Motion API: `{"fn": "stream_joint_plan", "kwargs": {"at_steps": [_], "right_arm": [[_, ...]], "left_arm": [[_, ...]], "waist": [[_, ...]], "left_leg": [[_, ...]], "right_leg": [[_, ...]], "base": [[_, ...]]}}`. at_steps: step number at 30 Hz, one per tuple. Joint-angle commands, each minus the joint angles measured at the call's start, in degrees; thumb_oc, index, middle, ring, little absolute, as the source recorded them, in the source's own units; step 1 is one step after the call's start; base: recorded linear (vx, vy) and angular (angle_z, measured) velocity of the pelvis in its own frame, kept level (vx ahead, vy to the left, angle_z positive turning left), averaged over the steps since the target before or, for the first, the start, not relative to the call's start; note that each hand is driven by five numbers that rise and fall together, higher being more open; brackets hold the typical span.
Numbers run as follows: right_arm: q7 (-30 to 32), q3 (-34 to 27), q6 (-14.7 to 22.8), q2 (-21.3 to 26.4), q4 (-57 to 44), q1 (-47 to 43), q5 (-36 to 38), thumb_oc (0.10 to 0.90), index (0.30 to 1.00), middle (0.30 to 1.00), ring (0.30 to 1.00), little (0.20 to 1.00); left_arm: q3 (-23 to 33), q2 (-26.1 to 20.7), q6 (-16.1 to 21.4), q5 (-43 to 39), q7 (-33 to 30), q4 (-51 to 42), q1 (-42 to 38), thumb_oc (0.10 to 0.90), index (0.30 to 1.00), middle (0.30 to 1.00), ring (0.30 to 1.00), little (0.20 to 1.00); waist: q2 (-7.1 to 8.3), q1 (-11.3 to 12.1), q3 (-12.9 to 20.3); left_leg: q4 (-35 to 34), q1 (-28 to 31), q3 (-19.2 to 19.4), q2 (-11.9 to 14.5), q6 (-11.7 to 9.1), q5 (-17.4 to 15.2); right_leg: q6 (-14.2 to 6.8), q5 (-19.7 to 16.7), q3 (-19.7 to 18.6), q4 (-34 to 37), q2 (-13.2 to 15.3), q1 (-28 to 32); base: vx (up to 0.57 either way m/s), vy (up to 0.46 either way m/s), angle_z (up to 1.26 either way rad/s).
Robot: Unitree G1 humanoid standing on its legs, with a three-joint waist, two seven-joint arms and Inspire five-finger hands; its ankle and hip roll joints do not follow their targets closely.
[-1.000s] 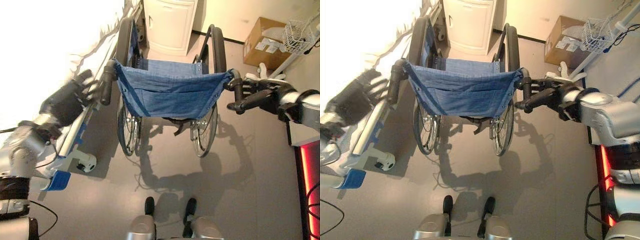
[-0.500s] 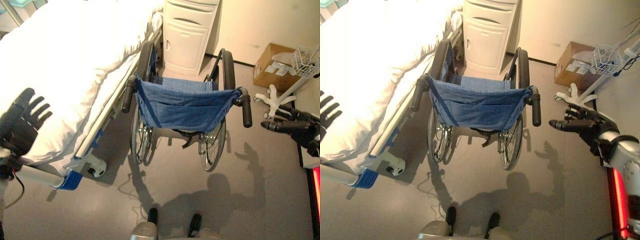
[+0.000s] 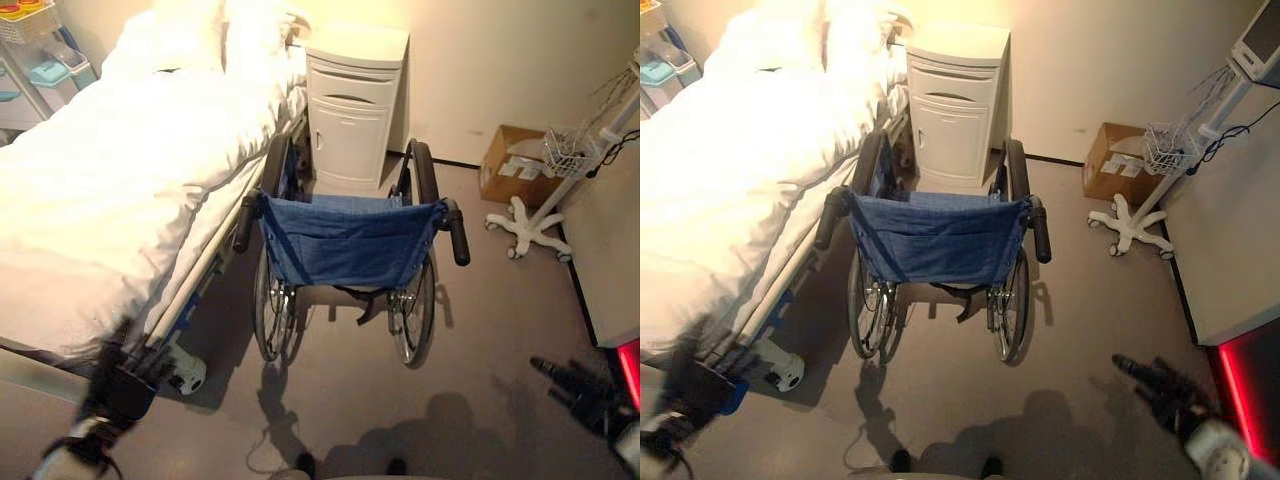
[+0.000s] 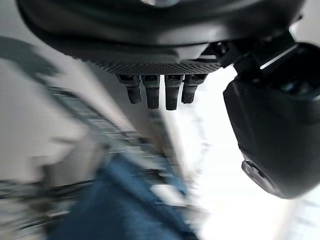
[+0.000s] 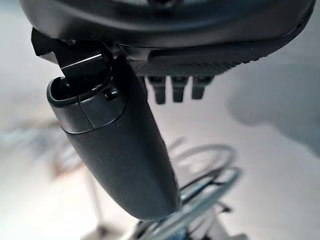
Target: Push the wheelchair next to the bed
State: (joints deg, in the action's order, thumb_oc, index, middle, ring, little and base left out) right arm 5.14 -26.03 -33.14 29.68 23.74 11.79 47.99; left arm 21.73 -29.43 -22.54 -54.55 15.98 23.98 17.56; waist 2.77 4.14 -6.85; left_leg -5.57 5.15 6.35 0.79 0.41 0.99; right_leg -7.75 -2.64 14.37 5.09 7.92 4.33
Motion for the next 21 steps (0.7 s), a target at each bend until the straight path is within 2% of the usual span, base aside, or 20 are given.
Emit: {"fn": "stream_joint_plan", "kwargs": {"at_steps": [1, 3, 4, 6, 7, 8, 9, 11, 12, 14, 16, 18, 20, 21], "right_arm": [[2.80, 4.31, 8.96, 1.65, 7.50, -4.73, -1.03, 0.800, 0.900, 0.900, 0.900, 0.900], [4.04, 6.47, 9.07, 0.82, 11.14, -5.60, -2.57, 0.800, 0.900, 0.900, 0.900, 0.900], [6.14, 9.45, 9.12, -0.39, 16.34, -7.08, -5.67, 0.800, 0.900, 0.900, 0.900, 0.900], [5.65, 12.96, 8.80, -2.94, 20.39, -8.51, -10.21, 0.800, 0.900, 0.900, 0.900, 0.900], [7.01, 15.30, 9.94, -4.79, 23.09, -9.44, -10.79, 0.800, 0.900, 0.900, 0.900, 0.900], [9.18, 18.66, 13.10, -8.12, 28.06, -10.71, -12.05, 0.800, 0.900, 0.900, 0.900, 0.900], [10.18, 19.06, 13.42, -8.68, 28.72, -10.96, -13.68, 0.800, 0.900, 0.900, 0.900, 0.900], [15.71, 22.45, 17.01, -10.86, 33.31, -11.94, -23.95, 0.800, 0.900, 0.900, 0.900, 0.900], [15.73, 25.44, 17.74, -11.61, 35.40, -12.31, -30.84, 0.800, 0.900, 0.900, 0.900, 0.900], [14.31, 29.43, 16.72, -13.06, 37.05, -12.51, -30.39, 0.800, 0.900, 0.900, 0.900, 0.900], [10.82, 32.72, 14.20, -16.07, 41.28, -12.20, -27.96, 0.800, 0.900, 0.900, 0.900, 0.900], [8.35, 33.27, 13.62, -16.49, 42.89, -11.92, -28.52, 0.800, 0.900, 0.900, 0.900, 0.900], [0.90, 33.44, 13.30, -16.83, 44.91, -11.05, -30.00, 0.800, 0.900, 0.900, 0.900, 0.900], [-0.14, 33.47, 13.44, -16.89, 45.09, -10.90, -30.01, 0.800, 0.900, 0.900, 0.900, 0.900]], "left_arm": [[-4.13, 1.15, -1.12, 3.80, 0.54, 2.97, -4.99, 0.800, 0.900, 0.900, 0.900, 0.900], [-6.37, 2.13, -2.68, 4.67, -0.47, 5.35, -5.69, 0.800, 0.900, 0.900, 0.900, 0.900], [-9.64, 4.18, -4.17, 6.88, -1.95, 10.06, -6.91, 0.800, 0.900, 0.900, 0.900, 0.900], [-13.19, 6.53, -3.80, 10.32, -1.53, 15.35, -7.72, 0.800, 0.900, 0.900, 0.900, 0.900], [-14.96, 7.84, -3.07, 12.17, -1.35, 18.83, -8.53, 0.800, 0.900, 0.900, 0.900, 0.900], [-16.61, 10.26, -1.10, 13.30, -2.10, 24.68, -9.95, 0.800, 0.900, 0.900, 0.900, 0.900], [-16.80, 10.63, -1.37, 12.70, -3.10, 25.47, -10.30, 0.800, 0.900, 0.900, 0.900, 0.900], [-17.91, 12.73, -0.05, 12.94, -5.58, 31.17, -11.94, 0.800, 0.900, 0.900, 0.900, 0.900], [-18.92, 14.04, 1.50, 15.54, -8.36, 34.05, -12.90, 0.800, 0.900, 0.900, 0.900, 0.900], [-20.55, 14.68, 3.64, 21.64, -10.89, 38.27, -14.05, 0.800, 0.900, 0.900, 0.900, 0.900], [-24.58, 15.34, 8.49, 34.03, -14.83, 44.82, -15.89, 0.800, 0.900, 0.900, 0.900, 0.900], [-25.97, 15.60, 8.52, 35.77, -16.50, 45.57, -16.37, 0.800, 0.900, 0.900, 0.900, 0.900], [-25.97, 16.60, 7.19, 31.33, -18.21, 45.92, -16.52, 0.800, 0.900, 0.900, 0.900, 0.900], [-25.69, 16.72, 6.97, 30.71, -18.57, 45.89, -16.49, 0.800, 0.900, 0.900, 0.900, 0.900]], "waist": [[-1.86, 1.29, 1.24], [-1.95, 1.54, 1.18], [-2.10, 1.95, 1.14], [-2.21, 2.37, 1.13], [-2.30, 2.72, 1.20], [-2.52, 2.95, 1.44], [-2.56, 2.96, 1.46], [-2.71, 2.86, 1.87], [-2.81, 2.78, 2.00], [-2.83, 2.56, 2.18], [-2.90, 1.58, 2.54], [-2.97, 1.21, 2.71], [-3.01, 0.73, 2.87], [-3.02, 0.71, 2.89]], "left_leg": [[1.08, 2.81, 2.35, -0.20, -3.26, -3.55], [1.09, 2.78, 2.09, -0.29, -3.23, -3.53], [1.11, 2.70, 1.74, -0.39, -3.20, -3.53], [1.08, 2.67, 1.43, -0.51, -2.99, -3.49], [1.05, 2.65, 1.23, -0.59, -2.89, -3.51], [1.04, 2.69, 0.95, -0.69, -2.73, -3.63], [1.04, 2.72, 0.93, -0.69, -2.70, -3.68], [1.04, 2.79, 0.98, -0.72, -2.44, -3.81], [1.03, 2.84, 0.95, -0.76, -2.28, -3.90], [1.01, 2.77, 0.90, -0.80, -2.22, -3.82], [0.78, 2.80, 1.28, -0.69, -2.15, -3.82], [0.67, 2.84, 1.48, -0.60, -2.11, -3.81], [0.57, 2.94, 1.85, -0.45, -2.20, -3.86], [0.57, 2.97, 1.88, -0.44, -2.23, -3.87]], "right_leg": [[-1.53, 2.52, 0.85, -2.23, -1.95, 1.41], [-1.54, 2.37, 0.98, -2.18, -1.87, 1.44], [-1.54, 2.20, 1.20, -2.10, -1.73, 1.52], [-1.42, 2.00, 1.32, -1.89, -1.67, 1.73], [-1.32, 1.92, 1.53, -1.67, -1.60, 1.90], [-1.28, 1.96, 1.40, -1.67, -1.56, 1.97], [-1.27, 1.99, 1.38, -1.69, -1.54, 2.00], [-1.18, 2.09, 1.22, -1.82, -1.45, 1.97], [-1.14, 2.15, 1.01, -1.89, -1.45, 2.06], [-0.96, 2.21, 0.91, -1.86, -1.45, 2.12], [-0.86, 2.39, 0.63, -1.88, -1.58, 2.01], [-0.86, 2.44, 0.50, -1.88, -1.69, 1.97], [-0.93, 2.42, 0.50, -1.98, -1.73, 1.86], [-0.94, 2.43, 0.54, -2.00, -1.71, 1.87]], "base": [[0.00, 0.000, 0.00], [0.00, 0.000, 0.00], [0.00, 0.000, 0.00], [0.00, -0.008, 0.02], [0.02, -0.016, 0.08], [0.02, -0.010, 0.08], [0.03, 0.000, 0.07], [0.03, 0.010, 0.06], [0.02, 0.014, 0.05], [0.01, 0.010, 0.04], [0.00, 0.006, 0.02], [0.00, 0.000, 0.00], [0.00, 0.000, 0.00], [0.00, 0.000, 0.00]]}}
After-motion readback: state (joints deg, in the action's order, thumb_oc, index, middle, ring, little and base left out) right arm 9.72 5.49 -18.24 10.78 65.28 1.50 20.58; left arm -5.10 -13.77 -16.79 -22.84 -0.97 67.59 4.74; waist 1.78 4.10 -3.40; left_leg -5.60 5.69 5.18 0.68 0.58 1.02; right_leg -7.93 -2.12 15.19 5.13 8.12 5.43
